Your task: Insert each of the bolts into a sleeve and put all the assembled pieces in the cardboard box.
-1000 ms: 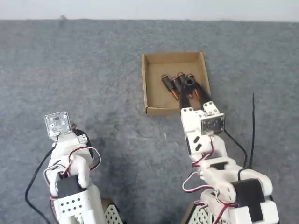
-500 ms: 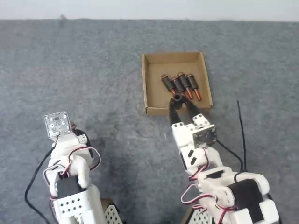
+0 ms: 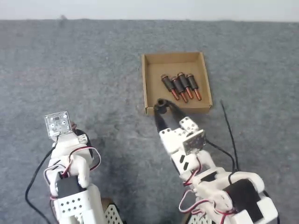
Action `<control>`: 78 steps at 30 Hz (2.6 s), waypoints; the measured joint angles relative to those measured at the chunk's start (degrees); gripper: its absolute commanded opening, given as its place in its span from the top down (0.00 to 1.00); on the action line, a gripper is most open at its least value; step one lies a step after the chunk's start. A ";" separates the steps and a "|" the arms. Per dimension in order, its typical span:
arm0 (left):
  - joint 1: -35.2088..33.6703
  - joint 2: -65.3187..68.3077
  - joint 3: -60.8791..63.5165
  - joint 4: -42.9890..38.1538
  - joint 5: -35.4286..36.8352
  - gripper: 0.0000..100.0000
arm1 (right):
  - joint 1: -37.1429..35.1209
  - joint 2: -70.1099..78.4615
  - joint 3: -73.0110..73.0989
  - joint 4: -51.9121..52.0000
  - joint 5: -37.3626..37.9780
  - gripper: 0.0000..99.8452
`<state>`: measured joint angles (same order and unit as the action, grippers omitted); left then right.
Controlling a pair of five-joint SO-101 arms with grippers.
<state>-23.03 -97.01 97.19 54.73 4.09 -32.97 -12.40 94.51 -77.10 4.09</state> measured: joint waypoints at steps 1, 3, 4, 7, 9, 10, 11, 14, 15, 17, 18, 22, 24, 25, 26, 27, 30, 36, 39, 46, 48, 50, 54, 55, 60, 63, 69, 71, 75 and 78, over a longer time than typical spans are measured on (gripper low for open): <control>0.00 0.00 0.00 0.00 0.00 0.99 | -0.79 0.00 0.00 0.00 0.00 0.99; 0.00 0.00 0.00 0.00 0.00 0.99 | -1.67 0.00 0.00 0.00 0.00 0.99; 0.00 0.00 0.00 0.00 0.00 0.99 | -1.85 0.00 0.00 0.00 0.00 0.99; 0.00 0.00 0.00 0.00 0.00 0.99 | -1.85 0.00 0.00 0.00 0.00 0.99; 0.00 0.00 0.00 0.00 0.00 0.99 | -1.85 0.00 0.00 0.00 0.00 0.99; 0.00 0.00 0.00 -0.09 0.00 0.99 | -1.85 0.00 0.00 0.00 0.00 0.99; 0.00 0.00 0.00 -0.97 0.00 0.99 | -1.85 0.00 0.00 0.26 0.00 0.99; 0.18 0.00 0.00 -4.40 0.00 0.99 | -1.85 0.00 0.00 2.81 0.00 0.99; 0.97 0.00 0.00 -5.45 0.00 0.99 | -1.85 0.00 0.00 3.43 0.00 0.99; 3.25 0.00 0.00 -7.47 0.00 0.99 | -1.85 0.00 0.00 3.87 0.00 0.99; 4.48 0.00 0.00 -8.18 0.00 0.99 | -1.85 0.00 0.00 3.96 0.00 0.99; 8.97 0.00 0.00 -11.78 1.58 0.99 | -1.85 0.00 0.00 4.31 0.00 0.99; 9.32 0.00 -0.26 -12.66 3.52 0.99 | -1.41 0.00 0.00 4.31 0.00 0.99; 9.49 0.00 -0.88 -12.66 4.40 0.99 | -1.05 0.00 0.00 4.31 0.00 0.99; 9.58 0.00 -2.11 -12.66 4.84 0.99 | -0.79 0.00 0.00 4.31 0.00 0.99; 9.85 0.00 -3.78 -12.22 5.36 0.99 | -0.62 0.00 0.00 4.31 0.00 0.99; 11.78 0.00 -10.64 -8.70 7.82 0.99 | -0.44 0.00 0.00 4.31 0.00 0.99; 17.58 0.00 -21.54 -4.66 11.60 0.99 | 0.53 0.00 0.00 4.31 0.00 0.99; 20.13 0.00 -24.18 -4.66 13.01 0.99 | 0.88 0.00 0.00 4.31 0.00 0.99; 23.74 1.23 -24.62 -11.08 17.05 0.99 | 0.88 0.00 0.00 6.33 0.00 0.99; 23.82 4.13 -24.62 -14.59 19.08 0.99 | 0.88 0.00 0.00 6.42 0.00 0.99; 24.09 8.26 -24.62 -18.29 19.96 0.99 | 0.88 0.00 0.00 6.42 0.00 0.99; 27.78 16.35 -24.62 -24.00 20.75 0.99 | 0.88 0.00 0.00 6.42 0.00 0.99; 28.84 18.29 -24.88 -24.70 20.75 0.99 | 0.88 0.00 0.00 6.51 0.00 0.99; 34.02 23.74 -30.95 -25.41 20.75 0.99 | 0.88 0.00 0.00 6.77 0.00 0.99; 35.87 25.67 -34.46 -25.41 20.75 0.99 | 0.88 0.00 0.00 6.77 0.00 0.99; 39.56 29.98 -38.15 -25.49 16.00 0.99 | 0.44 0.00 0.00 9.41 0.00 0.99; 41.32 31.47 -38.24 -25.58 12.22 0.99 | -0.18 0.00 0.00 9.76 0.00 0.99; 43.87 32.88 -38.33 -25.58 10.37 0.99 | -0.70 0.00 0.00 10.02 0.00 0.99; 46.24 33.05 -38.33 -25.58 10.37 0.99 | -0.88 0.00 0.00 10.02 0.00 0.99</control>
<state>23.21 -63.96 58.86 29.14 14.46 -33.85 -12.40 94.51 -67.08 4.09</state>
